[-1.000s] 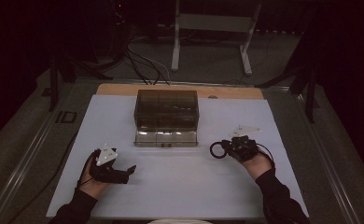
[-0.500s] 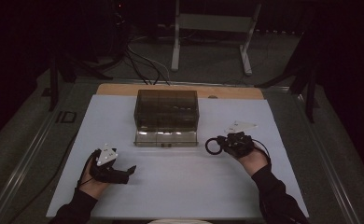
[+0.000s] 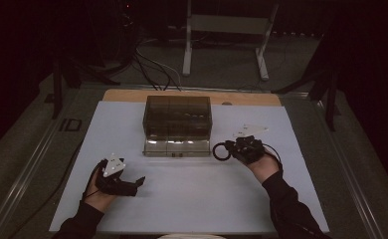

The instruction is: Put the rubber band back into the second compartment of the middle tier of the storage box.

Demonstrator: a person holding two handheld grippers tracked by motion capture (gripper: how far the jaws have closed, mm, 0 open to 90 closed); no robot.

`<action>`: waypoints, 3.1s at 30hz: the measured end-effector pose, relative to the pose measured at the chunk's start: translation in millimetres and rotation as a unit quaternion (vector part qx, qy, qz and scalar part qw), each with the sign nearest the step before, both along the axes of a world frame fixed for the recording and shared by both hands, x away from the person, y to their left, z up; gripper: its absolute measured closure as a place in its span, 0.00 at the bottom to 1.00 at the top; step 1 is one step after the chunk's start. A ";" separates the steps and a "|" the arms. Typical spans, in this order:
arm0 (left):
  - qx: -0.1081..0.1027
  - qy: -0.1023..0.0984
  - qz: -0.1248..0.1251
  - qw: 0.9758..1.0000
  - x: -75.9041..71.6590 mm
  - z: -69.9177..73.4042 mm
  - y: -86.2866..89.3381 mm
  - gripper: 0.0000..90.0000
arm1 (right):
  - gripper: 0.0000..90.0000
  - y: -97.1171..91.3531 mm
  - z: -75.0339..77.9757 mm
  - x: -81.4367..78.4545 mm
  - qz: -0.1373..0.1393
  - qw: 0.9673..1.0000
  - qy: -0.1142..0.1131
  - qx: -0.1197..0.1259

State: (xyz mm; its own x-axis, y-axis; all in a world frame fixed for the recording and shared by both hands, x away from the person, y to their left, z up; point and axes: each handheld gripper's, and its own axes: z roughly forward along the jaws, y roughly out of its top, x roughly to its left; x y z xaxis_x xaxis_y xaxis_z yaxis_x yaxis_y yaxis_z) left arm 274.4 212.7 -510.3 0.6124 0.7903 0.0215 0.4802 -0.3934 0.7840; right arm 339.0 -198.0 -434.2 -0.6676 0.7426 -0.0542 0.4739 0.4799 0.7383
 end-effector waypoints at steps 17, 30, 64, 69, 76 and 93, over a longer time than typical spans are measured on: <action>0.000 0.000 -0.002 1.000 -0.6 0.6 -0.8 0.01 | 0.95 23.0 10.0 7.3 0.018 1.000 -0.005 0.006; 0.000 -0.002 -0.004 1.000 -0.7 0.9 -1.1 0.01 | 0.95 51.1 11.4 13.5 0.036 0.999 -0.007 0.017; -0.004 0.000 -0.006 1.000 -0.5 0.9 -0.4 0.01 | 0.95 99.0 -4.2 47.2 0.041 0.999 0.011 0.019; -0.003 0.000 -0.007 1.000 -0.9 1.1 -0.7 0.01 | 0.95 106.5 -8.3 50.3 0.042 0.999 0.013 0.018; -0.005 0.001 -0.008 1.000 -0.8 1.0 -0.7 0.01 | 0.95 116.3 -15.0 55.8 0.044 0.999 0.014 0.013; -0.005 0.002 -0.010 1.000 -0.8 0.7 -0.6 0.01 | 0.95 129.4 -35.5 68.8 0.040 0.999 0.030 -0.001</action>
